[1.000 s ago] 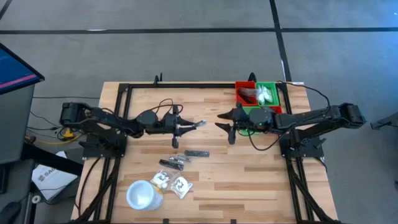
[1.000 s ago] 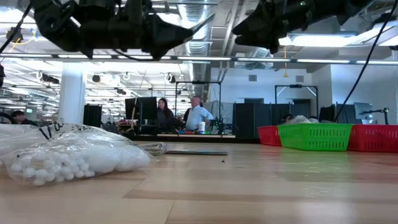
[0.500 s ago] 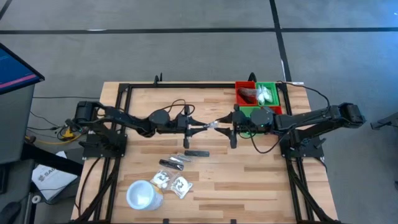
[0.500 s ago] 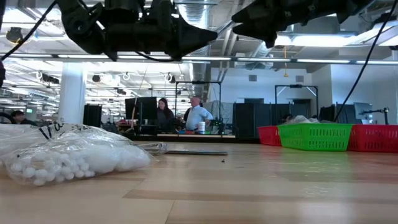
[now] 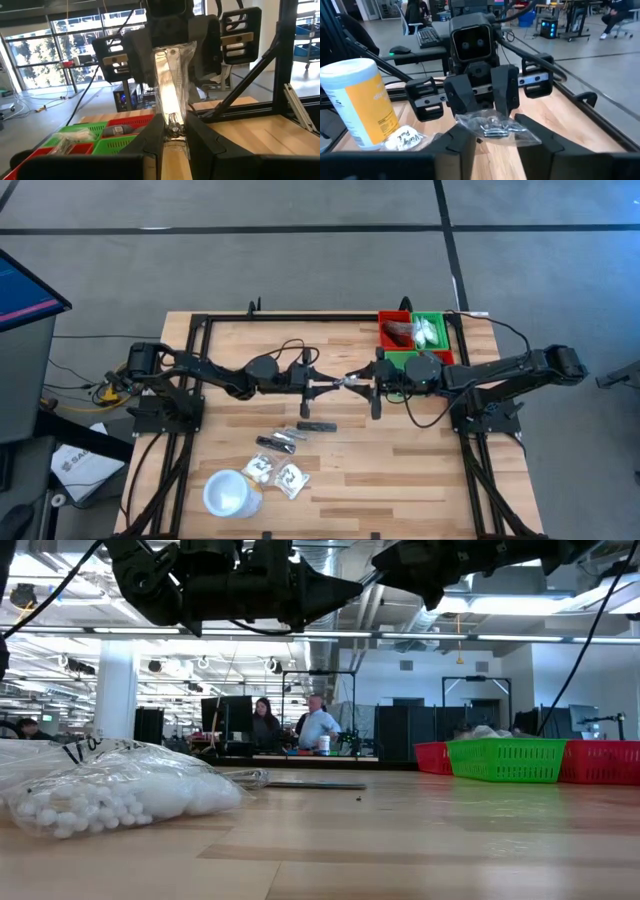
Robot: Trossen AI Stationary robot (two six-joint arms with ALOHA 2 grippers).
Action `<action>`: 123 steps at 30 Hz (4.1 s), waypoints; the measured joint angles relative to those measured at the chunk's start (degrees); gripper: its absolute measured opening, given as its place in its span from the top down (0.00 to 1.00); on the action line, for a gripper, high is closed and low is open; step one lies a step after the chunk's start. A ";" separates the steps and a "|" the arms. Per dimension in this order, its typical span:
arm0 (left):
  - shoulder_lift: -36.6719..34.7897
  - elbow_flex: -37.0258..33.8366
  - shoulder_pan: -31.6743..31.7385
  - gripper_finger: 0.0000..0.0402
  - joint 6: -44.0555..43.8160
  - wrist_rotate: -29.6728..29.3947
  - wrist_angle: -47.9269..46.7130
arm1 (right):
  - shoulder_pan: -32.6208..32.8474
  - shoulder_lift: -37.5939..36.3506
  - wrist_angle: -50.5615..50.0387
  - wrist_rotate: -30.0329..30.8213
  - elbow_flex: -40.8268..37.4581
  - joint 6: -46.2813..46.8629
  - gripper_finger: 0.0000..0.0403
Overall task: Pick & Place Travel size toiletries
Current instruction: Put the silver nail cutter into the bottom green bin, then put the black hair comb into the top red bin
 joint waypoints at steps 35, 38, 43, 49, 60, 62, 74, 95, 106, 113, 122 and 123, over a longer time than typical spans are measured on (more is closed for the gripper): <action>-0.10 -2.30 0.00 0.62 -0.94 -4.02 -0.84 | -0.15 -0.13 -3.64 -2.29 0.00 -1.64 0.83; -0.11 -3.52 0.00 0.57 -1.54 -4.17 -0.90 | -0.44 -0.16 -4.51 -2.54 0.00 -1.37 0.83; -0.11 -6.47 -0.14 0.53 -3.87 -4.38 -1.05 | -2.67 -1.10 -9.93 -2.58 -0.09 2.00 0.83; -0.11 -9.38 -1.41 0.53 -6.27 -4.21 -0.95 | -6.12 -4.55 -18.99 -2.53 -0.07 6.32 0.83; -0.11 -12.08 -1.64 0.56 -6.67 -3.96 -1.01 | -12.13 -11.04 -39.98 -0.70 -0.04 15.02 0.83; -0.11 -12.17 -1.64 0.56 -6.69 -3.96 -1.05 | -13.11 -11.58 -43.68 -0.42 -0.04 16.15 0.83; -0.11 -12.17 -1.64 0.57 -8.75 -3.94 -1.83 | -18.94 -12.20 -57.89 -0.89 -0.02 22.23 0.83; -0.13 -13.11 -1.66 0.57 -9.64 -3.92 -2.36 | -24.41 -11.61 -66.71 -4.07 0.02 24.86 0.75; -0.13 -14.49 -1.68 0.57 -9.66 -3.92 -2.29 | -24.39 -11.61 -66.67 -3.89 0.02 23.49 0.73; -0.13 -14.49 -1.68 0.57 -9.66 -3.92 -2.29 | -24.39 -11.61 -66.62 -3.77 0.02 22.40 0.69; -0.13 -14.49 -2.17 0.57 -11.40 0.60 -2.32 | -23.91 -11.61 -62.18 -3.39 0.02 20.23 0.63; -0.12 -14.49 -2.36 0.57 -11.42 1.50 -2.32 | -23.61 -11.61 -61.24 -3.39 0.02 19.72 0.63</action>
